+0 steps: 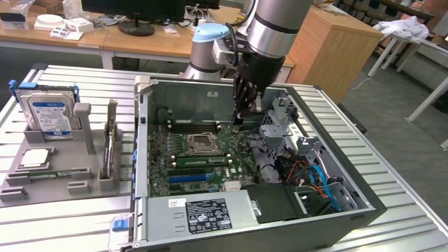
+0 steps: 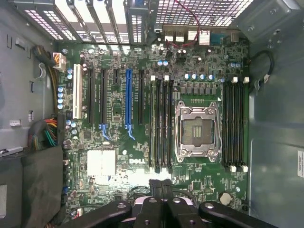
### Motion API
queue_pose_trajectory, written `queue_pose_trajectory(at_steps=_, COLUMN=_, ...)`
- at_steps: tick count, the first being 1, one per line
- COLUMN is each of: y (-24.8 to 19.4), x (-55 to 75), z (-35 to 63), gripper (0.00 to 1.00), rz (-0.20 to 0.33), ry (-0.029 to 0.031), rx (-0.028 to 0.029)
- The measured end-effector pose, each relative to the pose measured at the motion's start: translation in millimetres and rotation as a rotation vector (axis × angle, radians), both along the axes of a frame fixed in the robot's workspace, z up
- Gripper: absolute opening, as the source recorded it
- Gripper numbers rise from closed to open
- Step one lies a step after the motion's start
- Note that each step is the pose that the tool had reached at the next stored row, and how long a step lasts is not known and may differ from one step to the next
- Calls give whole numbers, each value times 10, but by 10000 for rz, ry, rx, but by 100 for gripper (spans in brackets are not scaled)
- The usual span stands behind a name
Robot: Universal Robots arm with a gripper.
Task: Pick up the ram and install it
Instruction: 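Press down the ram until it locks into place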
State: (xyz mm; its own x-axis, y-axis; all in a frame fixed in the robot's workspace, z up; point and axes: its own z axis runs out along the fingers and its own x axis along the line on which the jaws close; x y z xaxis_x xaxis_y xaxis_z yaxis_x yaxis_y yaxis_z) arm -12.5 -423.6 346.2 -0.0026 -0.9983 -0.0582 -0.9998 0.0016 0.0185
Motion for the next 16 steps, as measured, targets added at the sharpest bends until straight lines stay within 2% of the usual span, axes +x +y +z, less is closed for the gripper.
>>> queue_pose_trajectory(at_steps=16, y=0, x=0, z=-114, gripper=11, rz=0, ry=1, rx=12)
